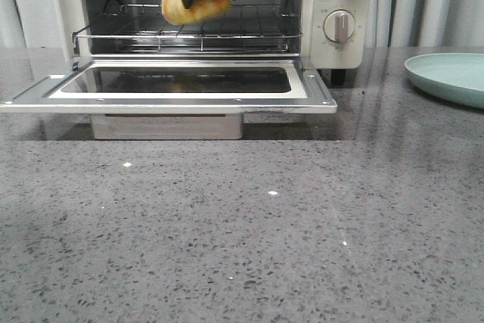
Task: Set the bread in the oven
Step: 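Carry the croissant with the right gripper into the open oven, then open the right gripper to release the croissant onto the rack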
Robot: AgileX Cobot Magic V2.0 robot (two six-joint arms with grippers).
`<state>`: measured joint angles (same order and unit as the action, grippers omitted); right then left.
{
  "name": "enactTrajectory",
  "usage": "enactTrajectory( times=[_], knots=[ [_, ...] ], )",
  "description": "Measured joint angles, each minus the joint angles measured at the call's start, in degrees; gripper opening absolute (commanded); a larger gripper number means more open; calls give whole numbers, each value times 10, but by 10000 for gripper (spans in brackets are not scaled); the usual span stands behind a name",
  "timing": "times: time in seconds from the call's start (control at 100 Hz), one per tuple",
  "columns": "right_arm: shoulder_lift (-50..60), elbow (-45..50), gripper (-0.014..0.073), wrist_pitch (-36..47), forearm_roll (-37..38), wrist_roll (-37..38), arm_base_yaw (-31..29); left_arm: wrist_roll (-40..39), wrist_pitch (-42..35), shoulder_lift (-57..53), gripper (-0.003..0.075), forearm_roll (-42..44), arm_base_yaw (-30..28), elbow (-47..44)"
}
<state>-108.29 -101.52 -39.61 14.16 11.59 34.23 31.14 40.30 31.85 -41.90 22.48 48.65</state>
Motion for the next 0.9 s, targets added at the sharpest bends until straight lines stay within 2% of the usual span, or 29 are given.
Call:
enactTrajectory(
  times=[0.23, 0.35, 0.4, 0.47, 0.53, 0.54, 0.56, 0.61, 0.74, 0.9],
  knots=[
    [6, 0, 547, -33, 0, 0, 0, 0, 0, 0, -22, 0, 0, 0],
    [24, 0, 484, -59, -2, 0, 5, 0, -1, 0, -22, 0, 0, 0],
    [34, 0, 426, -68, -2, 0, 8, 0, -5, 0, -22, 0, 0, 0],
    [48, 0, 295, -85, -2, 0, 17, 0, -17, 0, -22, 0, 0, 0],
    [58, 0, 117, -106, -2, 0, 27, 0, -29, 0, -22, 0, 0, 0],
    [60, 0, 117, -113, -2, 0, 30, 0, -31, 0, -22, 0, 0, 0],
    [63, 0, 40, -124, -2, 0, 35, 0, -35, 0, -22, 1, 0, 0],
    [69, 0, -73, -153, -2, -5, 46, 0, -45, -1, -22, 7, 0, 0],
    [104, 34, -66, -172, -3, -12, 80, -19, -55, -19, -22, 57, -2, 0],
    [225, 151, -66, -81, -7, -15, 111, -127, -66, -67, -22, 206, -2, -4]
  ],
)
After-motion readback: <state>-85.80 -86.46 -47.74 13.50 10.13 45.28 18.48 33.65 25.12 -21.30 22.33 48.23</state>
